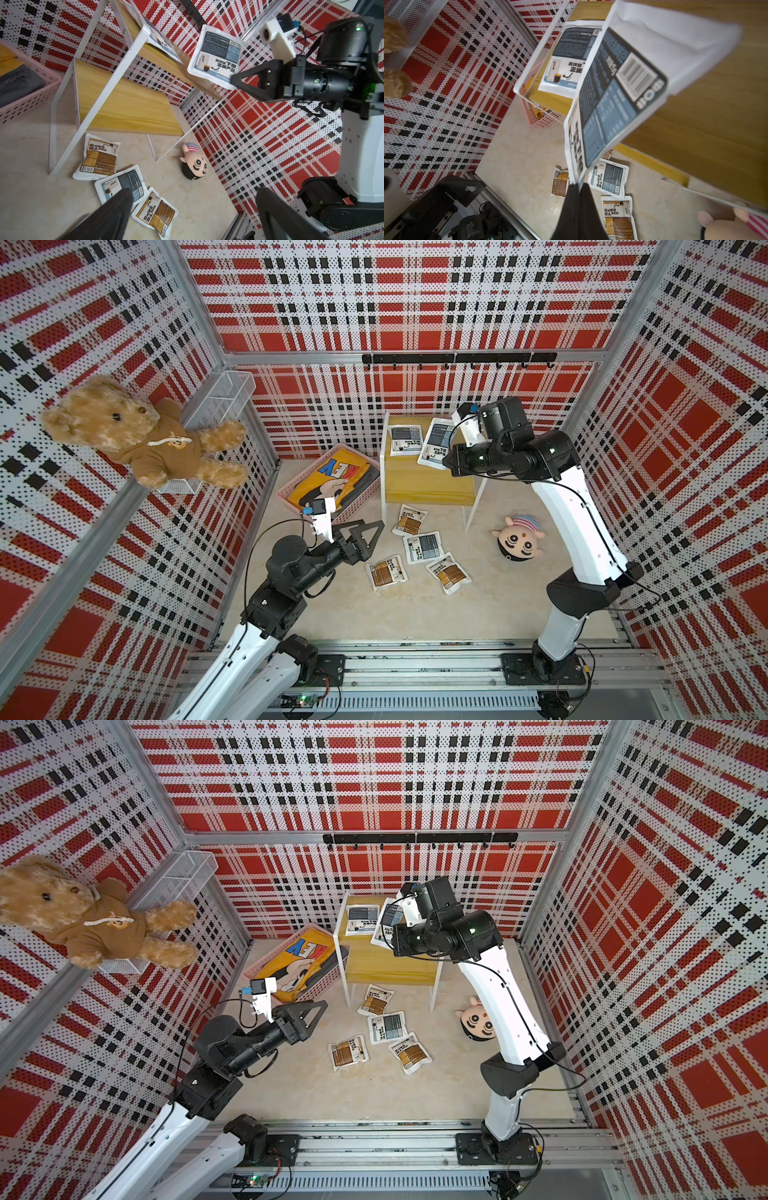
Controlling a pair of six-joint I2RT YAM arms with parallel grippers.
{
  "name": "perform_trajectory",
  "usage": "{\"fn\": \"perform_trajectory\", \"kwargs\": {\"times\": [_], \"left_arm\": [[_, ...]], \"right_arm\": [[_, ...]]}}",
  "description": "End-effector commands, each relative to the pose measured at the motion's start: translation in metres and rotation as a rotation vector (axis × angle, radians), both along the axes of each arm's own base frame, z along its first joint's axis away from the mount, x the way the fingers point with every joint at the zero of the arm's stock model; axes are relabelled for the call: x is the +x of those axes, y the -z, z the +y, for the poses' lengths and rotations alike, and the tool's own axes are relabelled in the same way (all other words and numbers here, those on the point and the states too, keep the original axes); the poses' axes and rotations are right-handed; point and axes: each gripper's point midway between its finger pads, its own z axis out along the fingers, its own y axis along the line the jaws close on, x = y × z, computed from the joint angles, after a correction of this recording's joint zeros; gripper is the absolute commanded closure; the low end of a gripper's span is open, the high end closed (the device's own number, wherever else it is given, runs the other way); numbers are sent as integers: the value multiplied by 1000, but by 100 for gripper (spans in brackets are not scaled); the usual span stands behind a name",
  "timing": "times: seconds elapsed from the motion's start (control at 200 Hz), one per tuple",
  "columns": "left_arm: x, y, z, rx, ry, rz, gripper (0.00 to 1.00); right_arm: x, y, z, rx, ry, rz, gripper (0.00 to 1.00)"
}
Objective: Place the bagged coffee beans on the shelf by color
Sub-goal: Place the bagged coffee beans on the shelf.
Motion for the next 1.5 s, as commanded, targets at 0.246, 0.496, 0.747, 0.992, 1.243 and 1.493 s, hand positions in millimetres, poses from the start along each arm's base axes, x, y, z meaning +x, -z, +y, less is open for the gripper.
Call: {"fn": "perform_trajectory", "kwargs": {"times": [0.246, 0.496, 0.747, 0.992, 1.243, 1.493], "left_arm": [[3, 6, -3, 29, 17, -36, 1], [5, 15, -4, 32, 19, -12, 1], [5, 19, -2, 36, 14, -4, 1], [9, 21, -2, 30, 11, 6, 1], [7, 21, 0, 35, 8, 7, 1], [8, 22, 3, 39, -3, 12, 1]], "right_arm": [[26, 6, -15, 40, -7, 29, 100], [45, 14, -11, 54, 3, 29, 100], [54, 19, -19, 57, 21, 37, 100], [63, 15, -26, 78, 35, 23, 83], [70, 18, -23, 94, 26, 24, 84], [78, 26, -16, 106, 4, 38, 85]]}}
